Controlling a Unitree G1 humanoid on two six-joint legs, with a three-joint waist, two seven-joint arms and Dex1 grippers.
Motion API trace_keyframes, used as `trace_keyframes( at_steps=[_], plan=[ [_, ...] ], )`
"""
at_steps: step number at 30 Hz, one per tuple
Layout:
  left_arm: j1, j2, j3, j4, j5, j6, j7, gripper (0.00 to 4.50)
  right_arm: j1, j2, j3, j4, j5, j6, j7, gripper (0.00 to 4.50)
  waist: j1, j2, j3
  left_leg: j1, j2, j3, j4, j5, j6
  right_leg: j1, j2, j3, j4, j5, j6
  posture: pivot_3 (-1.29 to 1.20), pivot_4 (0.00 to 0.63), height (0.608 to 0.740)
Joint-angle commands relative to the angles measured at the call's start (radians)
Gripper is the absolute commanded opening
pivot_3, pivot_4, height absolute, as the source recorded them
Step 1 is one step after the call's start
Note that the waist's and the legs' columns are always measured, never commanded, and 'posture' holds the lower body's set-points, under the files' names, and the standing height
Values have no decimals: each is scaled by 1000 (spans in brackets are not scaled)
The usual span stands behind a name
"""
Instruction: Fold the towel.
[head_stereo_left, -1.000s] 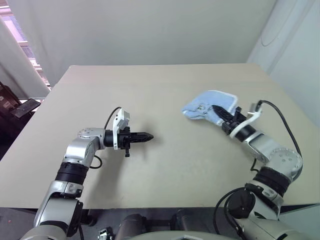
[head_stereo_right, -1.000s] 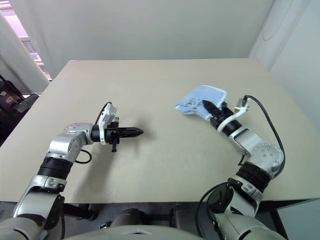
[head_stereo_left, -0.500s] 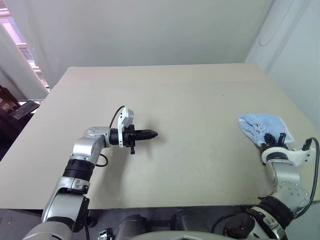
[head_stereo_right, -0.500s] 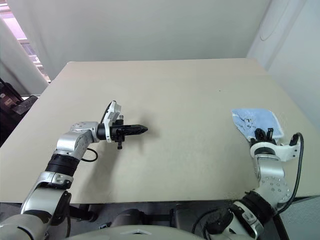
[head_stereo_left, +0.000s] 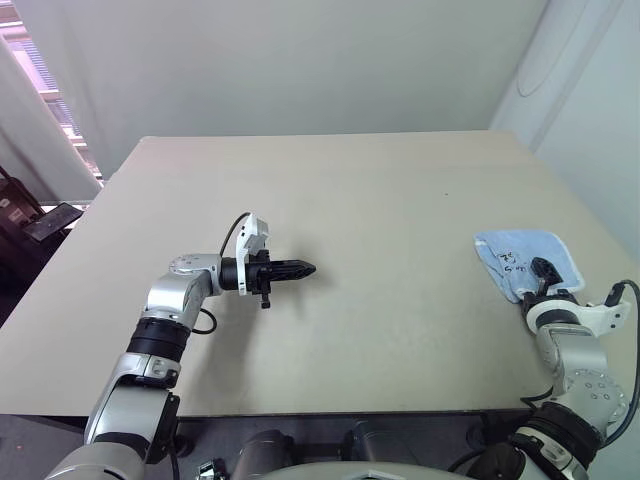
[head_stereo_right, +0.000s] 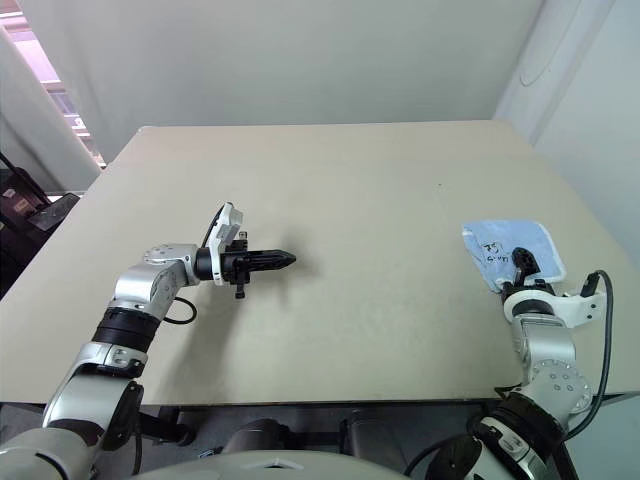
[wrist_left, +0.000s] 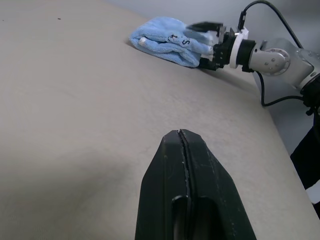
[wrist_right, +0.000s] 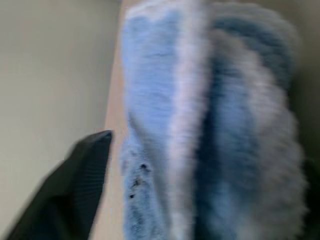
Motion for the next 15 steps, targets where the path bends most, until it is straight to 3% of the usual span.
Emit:
trace_keyframes(
  at_steps=[1, 9, 15],
  plan=[
    [-17, 12, 20, -7, -5, -12, -1, 0, 43, -42, -2, -38, 122, 33, 25, 4468, 2, 0, 0, 0, 0, 0, 0, 0, 0, 0, 0, 0, 0, 0, 0, 0, 0, 724],
    [-33, 37, 37, 36, 6, -28, 16, 0, 258, -199, -1, -118, 209, 86, 143, 4468, 2, 1, 0, 0, 0, 0, -1, 0, 1, 1, 0, 0, -1, -2, 4, 0, 0, 724],
    [-43, 64, 63, 49, 5, -56, 16, 0, 470, -397, 88, -404, 73, 88, 469, 4468, -2, 4, 1, 1, 0, 0, -1, -1, 1, 1, 0, 0, -2, -3, 5, 0, 0, 724]
  ],
)
